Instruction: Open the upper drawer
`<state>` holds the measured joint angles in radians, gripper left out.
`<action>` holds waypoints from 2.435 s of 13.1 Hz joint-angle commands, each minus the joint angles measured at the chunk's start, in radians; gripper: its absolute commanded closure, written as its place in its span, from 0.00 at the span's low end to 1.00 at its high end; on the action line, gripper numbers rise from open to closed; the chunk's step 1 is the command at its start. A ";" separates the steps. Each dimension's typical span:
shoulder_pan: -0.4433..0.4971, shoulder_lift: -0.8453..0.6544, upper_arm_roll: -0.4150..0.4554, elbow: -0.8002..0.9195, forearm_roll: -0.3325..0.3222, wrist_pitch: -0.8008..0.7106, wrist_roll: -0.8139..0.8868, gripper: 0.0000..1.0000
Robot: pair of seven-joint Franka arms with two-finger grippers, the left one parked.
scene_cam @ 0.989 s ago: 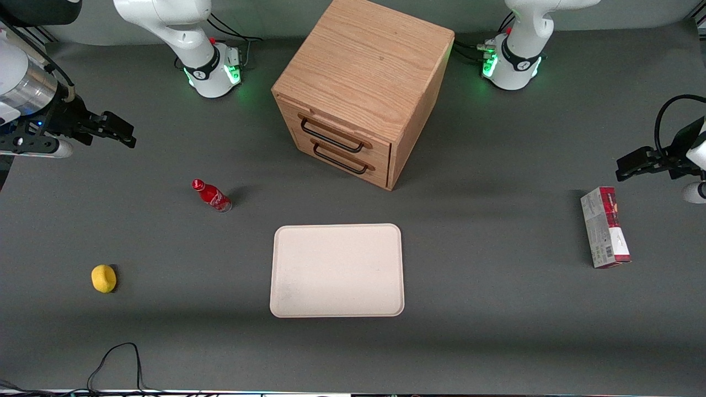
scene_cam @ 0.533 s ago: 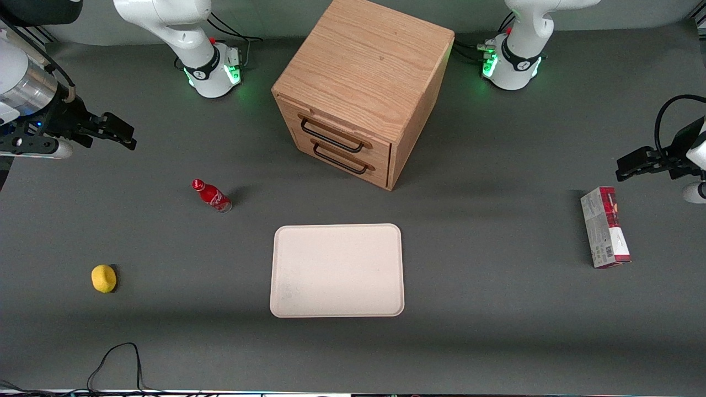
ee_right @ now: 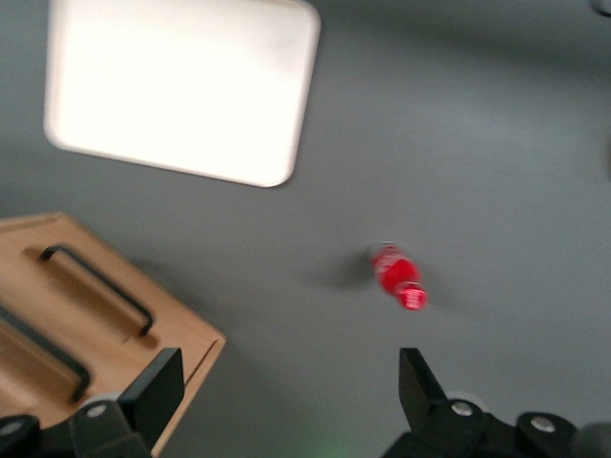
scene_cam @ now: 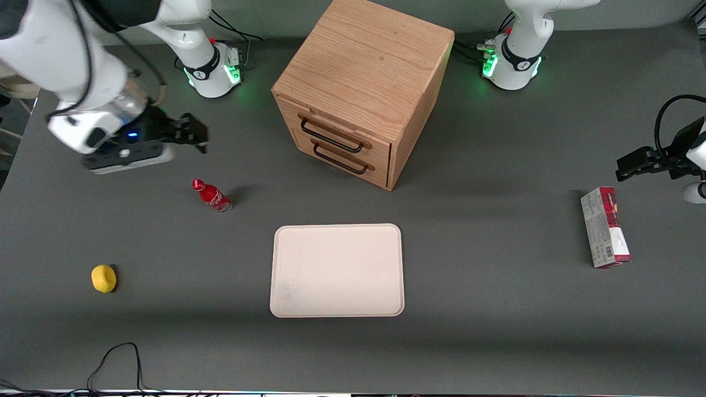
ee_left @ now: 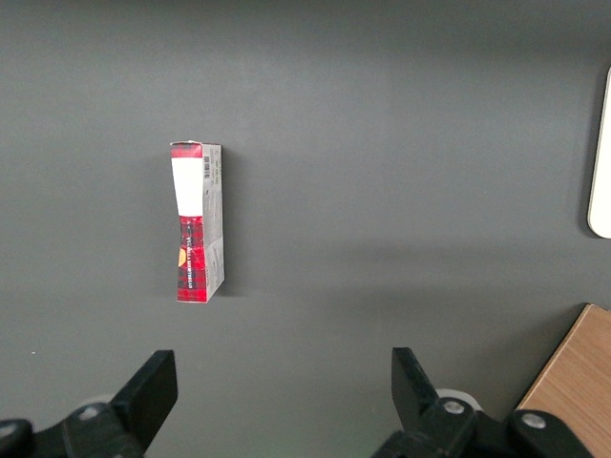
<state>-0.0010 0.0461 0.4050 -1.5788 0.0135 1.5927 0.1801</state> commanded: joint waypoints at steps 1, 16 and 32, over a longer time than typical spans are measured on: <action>0.007 0.037 0.127 0.069 0.008 -0.034 -0.021 0.00; 0.010 0.302 0.310 0.062 0.157 0.027 -0.517 0.00; 0.044 0.459 0.311 -0.001 -0.036 0.219 -0.564 0.00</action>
<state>0.0375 0.4874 0.7134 -1.5696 -0.0016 1.7777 -0.3664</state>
